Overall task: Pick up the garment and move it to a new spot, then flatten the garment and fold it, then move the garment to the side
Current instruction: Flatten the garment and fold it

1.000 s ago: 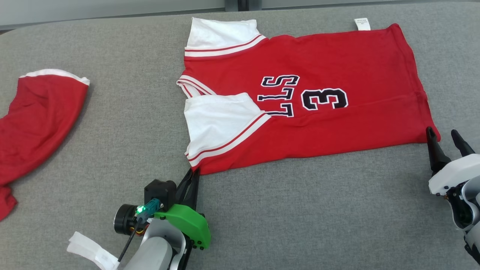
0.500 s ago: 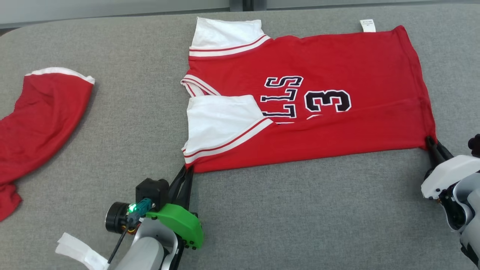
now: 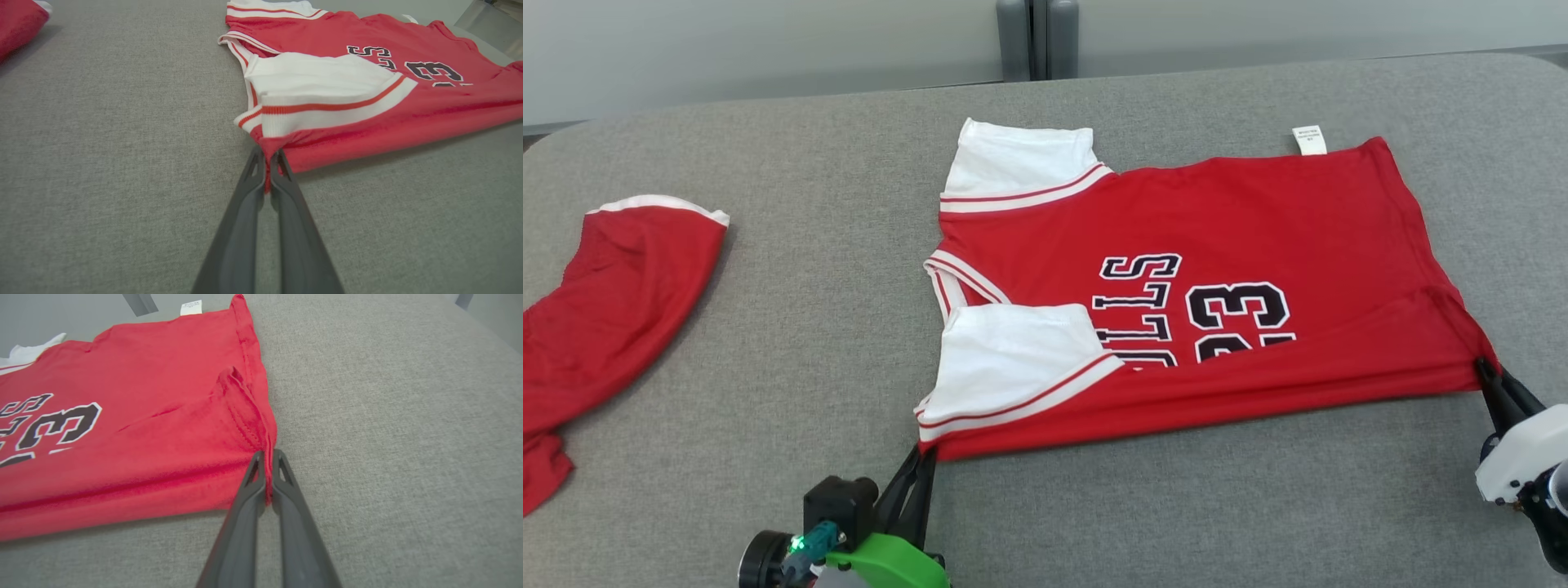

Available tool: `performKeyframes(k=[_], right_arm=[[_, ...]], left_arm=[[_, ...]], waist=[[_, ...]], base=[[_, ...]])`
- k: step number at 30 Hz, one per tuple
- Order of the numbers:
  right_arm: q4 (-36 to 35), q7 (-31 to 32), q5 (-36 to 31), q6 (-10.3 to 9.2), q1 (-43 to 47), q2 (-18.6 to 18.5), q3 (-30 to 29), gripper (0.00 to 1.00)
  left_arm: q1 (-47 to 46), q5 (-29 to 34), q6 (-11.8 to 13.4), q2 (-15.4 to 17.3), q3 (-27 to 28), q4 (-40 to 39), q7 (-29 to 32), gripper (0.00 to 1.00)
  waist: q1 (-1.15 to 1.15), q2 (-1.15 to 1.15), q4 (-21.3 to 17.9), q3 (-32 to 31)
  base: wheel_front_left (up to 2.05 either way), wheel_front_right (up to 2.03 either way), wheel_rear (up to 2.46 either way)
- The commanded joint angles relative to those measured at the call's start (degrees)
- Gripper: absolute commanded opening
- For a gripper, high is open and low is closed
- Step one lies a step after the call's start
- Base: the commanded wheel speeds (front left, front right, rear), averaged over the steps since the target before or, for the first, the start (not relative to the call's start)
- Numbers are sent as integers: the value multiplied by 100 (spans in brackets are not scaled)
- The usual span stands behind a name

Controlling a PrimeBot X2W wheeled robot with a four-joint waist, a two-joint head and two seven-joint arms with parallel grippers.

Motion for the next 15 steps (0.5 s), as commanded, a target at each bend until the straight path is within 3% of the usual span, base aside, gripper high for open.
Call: performKeyframes(k=[1,9,15], right_arm=[[-78,-26,-41,-22,176,-92,-107,0],[-609,-26,-233,-22,993,-169,-607,0],[-839,-26,-376,-22,1406,-105,-834,0]], left_arm=[[196,-30,99,104,29,-116,42,0],[833,-58,386,116,-130,-692,321,0],[991,-89,403,170,-233,-864,468,0]], waist=[[0,0,2,-7],[0,0,54,8],[0,0,95,24]], base=[[0,0,0],[0,0,0],[0,0,0]])
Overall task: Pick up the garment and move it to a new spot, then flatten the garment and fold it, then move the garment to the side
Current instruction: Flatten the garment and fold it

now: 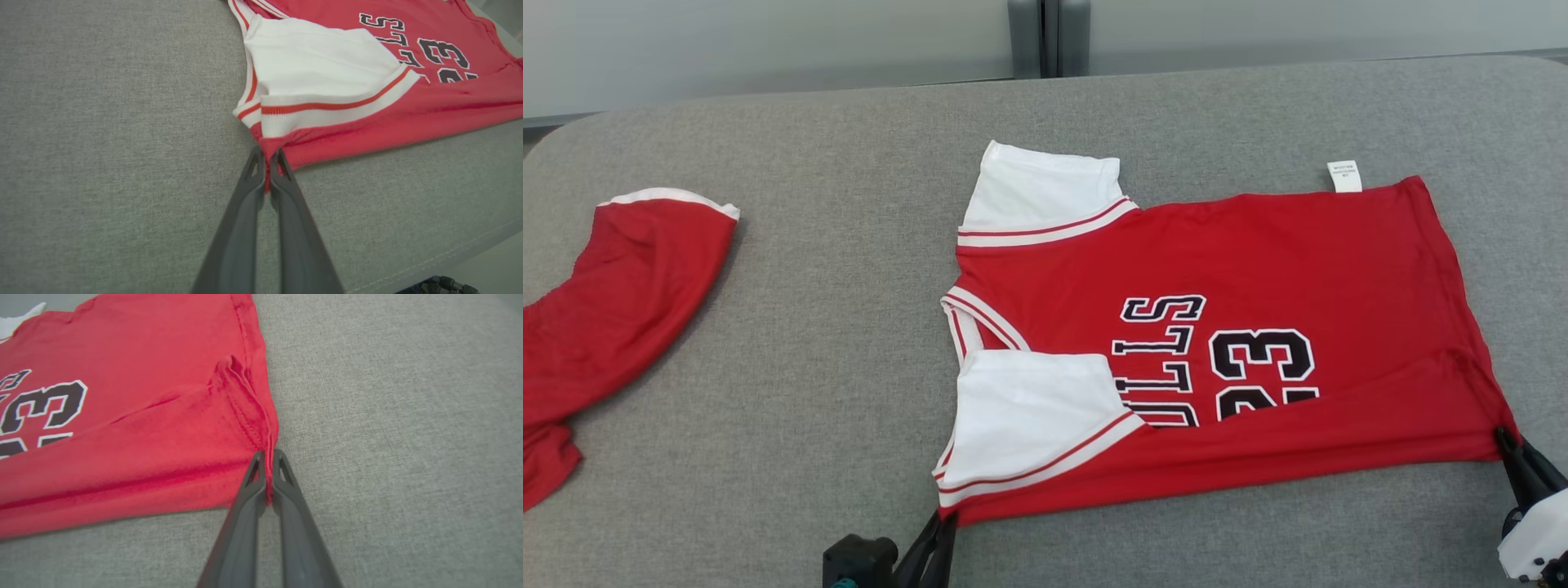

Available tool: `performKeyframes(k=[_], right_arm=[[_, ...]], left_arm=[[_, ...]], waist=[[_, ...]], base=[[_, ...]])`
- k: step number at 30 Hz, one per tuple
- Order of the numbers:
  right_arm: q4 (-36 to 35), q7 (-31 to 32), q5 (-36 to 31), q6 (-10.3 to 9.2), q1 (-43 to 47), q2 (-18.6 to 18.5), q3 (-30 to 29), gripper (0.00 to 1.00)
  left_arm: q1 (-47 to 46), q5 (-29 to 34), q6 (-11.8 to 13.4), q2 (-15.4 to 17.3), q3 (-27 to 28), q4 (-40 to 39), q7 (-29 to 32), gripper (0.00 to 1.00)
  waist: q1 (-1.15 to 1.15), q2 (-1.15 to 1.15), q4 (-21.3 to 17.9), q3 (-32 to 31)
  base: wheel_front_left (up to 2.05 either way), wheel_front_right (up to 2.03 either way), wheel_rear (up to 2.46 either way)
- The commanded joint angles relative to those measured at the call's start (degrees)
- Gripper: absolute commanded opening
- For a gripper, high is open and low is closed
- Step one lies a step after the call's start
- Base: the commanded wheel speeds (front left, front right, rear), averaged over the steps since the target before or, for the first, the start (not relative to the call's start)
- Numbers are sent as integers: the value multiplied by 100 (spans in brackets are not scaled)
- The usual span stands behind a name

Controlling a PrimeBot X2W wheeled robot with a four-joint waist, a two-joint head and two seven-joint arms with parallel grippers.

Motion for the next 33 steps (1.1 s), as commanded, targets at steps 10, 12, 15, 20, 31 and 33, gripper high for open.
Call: performKeyframes(k=[10,12,15,20,31,33], right_arm=[[-6,-24,-236,-19,254,128,-88,80],[9,-24,-280,-19,266,137,-157,100],[-94,-22,-408,-16,324,147,-328,100],[-655,-21,-833,-16,504,177,-1025,100],[-1427,-21,-1398,-16,36,613,-1454,100],[-1520,-21,-1419,-16,-125,628,-1441,100]], left_arm=[[-77,-95,-94,10,-116,345,181,4],[-92,-88,-51,30,-120,382,223,100],[-62,-161,-18,37,-86,292,273,100],[13,-819,-291,143,367,-249,342,100],[-2589,-592,-300,586,941,-805,1188,100],[-3369,-557,-468,512,849,-501,1452,100]], waist=[[0,0,22,-83],[0,0,7,-120],[0,0,-4,-168],[0,0,-28,-176],[0,0,-55,442],[0,0,-103,672]], base=[[0,0,0],[0,0,0],[0,0,0],[0,0,0],[0,0,0],[0,0,0]])
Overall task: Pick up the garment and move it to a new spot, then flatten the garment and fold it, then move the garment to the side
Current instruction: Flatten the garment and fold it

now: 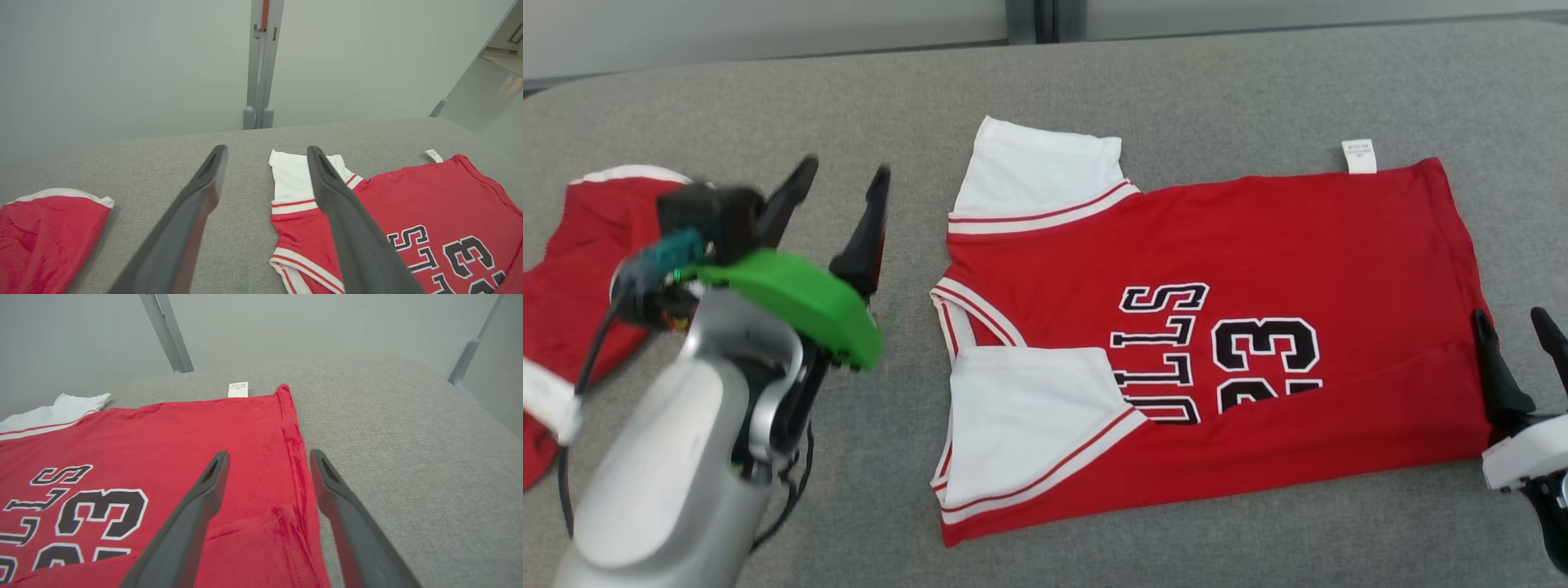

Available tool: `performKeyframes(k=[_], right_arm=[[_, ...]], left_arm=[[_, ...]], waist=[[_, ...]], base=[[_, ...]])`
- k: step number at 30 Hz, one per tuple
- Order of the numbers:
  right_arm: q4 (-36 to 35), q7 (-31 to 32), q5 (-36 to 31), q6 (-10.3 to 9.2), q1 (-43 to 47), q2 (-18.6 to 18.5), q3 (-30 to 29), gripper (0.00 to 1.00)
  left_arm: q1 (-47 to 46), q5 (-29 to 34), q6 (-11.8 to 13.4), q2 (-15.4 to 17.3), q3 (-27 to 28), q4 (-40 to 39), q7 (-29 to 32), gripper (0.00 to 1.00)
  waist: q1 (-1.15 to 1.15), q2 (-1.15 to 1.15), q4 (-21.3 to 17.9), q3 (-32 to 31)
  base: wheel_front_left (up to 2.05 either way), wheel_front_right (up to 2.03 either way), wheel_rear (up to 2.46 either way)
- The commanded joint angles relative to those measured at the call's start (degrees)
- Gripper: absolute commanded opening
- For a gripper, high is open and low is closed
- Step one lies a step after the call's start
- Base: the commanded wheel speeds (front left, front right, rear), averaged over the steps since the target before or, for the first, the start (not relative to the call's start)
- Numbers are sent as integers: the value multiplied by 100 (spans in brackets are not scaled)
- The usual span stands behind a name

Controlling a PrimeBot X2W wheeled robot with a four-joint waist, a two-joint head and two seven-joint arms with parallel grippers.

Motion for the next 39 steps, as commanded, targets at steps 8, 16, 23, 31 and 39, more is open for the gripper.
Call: performKeyframes(k=[8,16,23,31,39], right_arm=[[-260,-17,31,-11,-653,-94,98,100],[-240,-17,117,-11,-1185,66,367,100],[-169,-16,170,-10,-1302,178,408,100],[-158,-17,137,-10,-1311,236,355,100],[-152,-17,113,-10,-1270,259,287,100]], left_arm=[[-2867,314,-638,-193,-577,1570,1477,100],[-4116,546,-1047,-294,-1082,3286,2321,100],[-4463,691,-1132,-208,-1219,4022,2339,100],[-4590,747,-1088,-63,-1300,4413,2484,100],[-4524,642,-1100,-4,-1329,4502,2687,65]], waist=[[0,0,-419,1220],[0,0,-981,1746],[0,0,-1311,1965],[0,0,-1424,2061],[0,0,-1410,2071]], base=[[0,0,0],[0,0,0],[0,0,0],[0,0,0],[0,0,0]])
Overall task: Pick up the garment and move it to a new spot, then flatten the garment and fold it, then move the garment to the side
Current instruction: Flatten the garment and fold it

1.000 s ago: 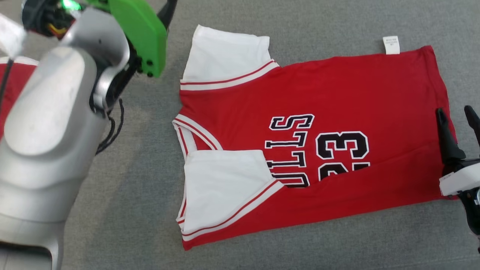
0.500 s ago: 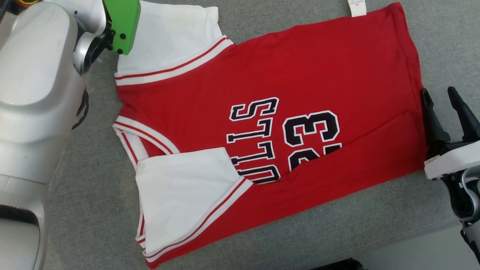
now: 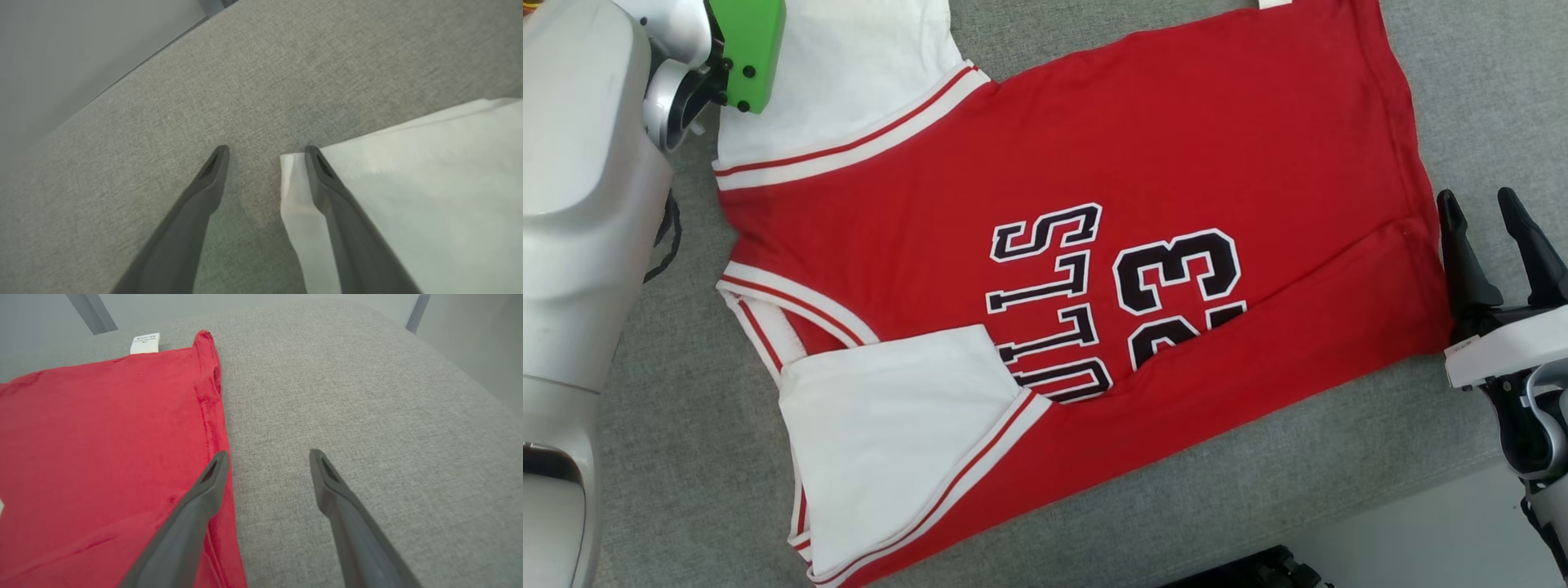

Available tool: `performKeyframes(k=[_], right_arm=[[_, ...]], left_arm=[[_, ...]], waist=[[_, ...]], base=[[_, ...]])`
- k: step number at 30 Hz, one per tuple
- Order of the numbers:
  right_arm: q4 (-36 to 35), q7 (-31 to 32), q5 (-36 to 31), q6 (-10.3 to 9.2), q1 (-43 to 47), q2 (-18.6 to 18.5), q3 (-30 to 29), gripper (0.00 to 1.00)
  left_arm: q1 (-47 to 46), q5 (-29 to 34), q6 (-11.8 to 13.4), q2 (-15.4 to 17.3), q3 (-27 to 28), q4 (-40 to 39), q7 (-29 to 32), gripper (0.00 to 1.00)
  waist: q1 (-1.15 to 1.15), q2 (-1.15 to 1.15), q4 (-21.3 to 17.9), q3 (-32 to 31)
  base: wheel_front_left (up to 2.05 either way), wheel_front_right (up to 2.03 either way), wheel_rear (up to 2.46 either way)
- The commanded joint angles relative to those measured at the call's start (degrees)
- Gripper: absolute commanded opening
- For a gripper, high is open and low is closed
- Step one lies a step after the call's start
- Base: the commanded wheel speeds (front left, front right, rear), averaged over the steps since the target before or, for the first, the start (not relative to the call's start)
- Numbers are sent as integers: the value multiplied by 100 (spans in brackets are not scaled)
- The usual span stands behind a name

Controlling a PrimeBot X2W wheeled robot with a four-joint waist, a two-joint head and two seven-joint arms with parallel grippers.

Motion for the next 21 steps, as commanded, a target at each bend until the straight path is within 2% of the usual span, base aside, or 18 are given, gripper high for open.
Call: performKeyframes(k=[1,3,4,5,6,7,15,21], right_arm=[[6,-17,-33,-11,-23,1,-31,100],[9,-17,-27,-10,-12,-25,-51,100],[14,-17,-26,-11,-6,-41,-64,100],[17,-17,-29,-11,-2,-50,-75,100],[19,-17,-35,-10,0,-61,-87,100],[21,-17,-41,-11,-2,-66,-94,100],[-26,-17,-42,-11,-143,-137,-12,100],[287,109,201,-11,-729,-335,308,100]], left_arm=[[47,-32,-5,61,-19,56,91,49],[60,-50,2,73,-24,11,128,44],[67,-62,4,88,-25,-21,144,36],[78,-75,9,93,-28,-46,157,33],[96,-87,17,91,-25,-76,180,9],[112,-110,17,88,-16,-103,185,0],[203,-314,-28,47,48,-410,58,0],[389,-494,-59,17,91,-739,-39,0]], waist=[[0,0,11,5],[0,0,28,3],[0,0,40,-1],[0,0,49,-6],[0,0,60,-13],[0,0,68,-20],[0,0,177,-196],[0,0,266,-458]], base=[[0,0,0],[0,0,0],[0,0,0],[0,0,0],[0,0,0],[0,0,0],[0,0,0],[0,0,0]])
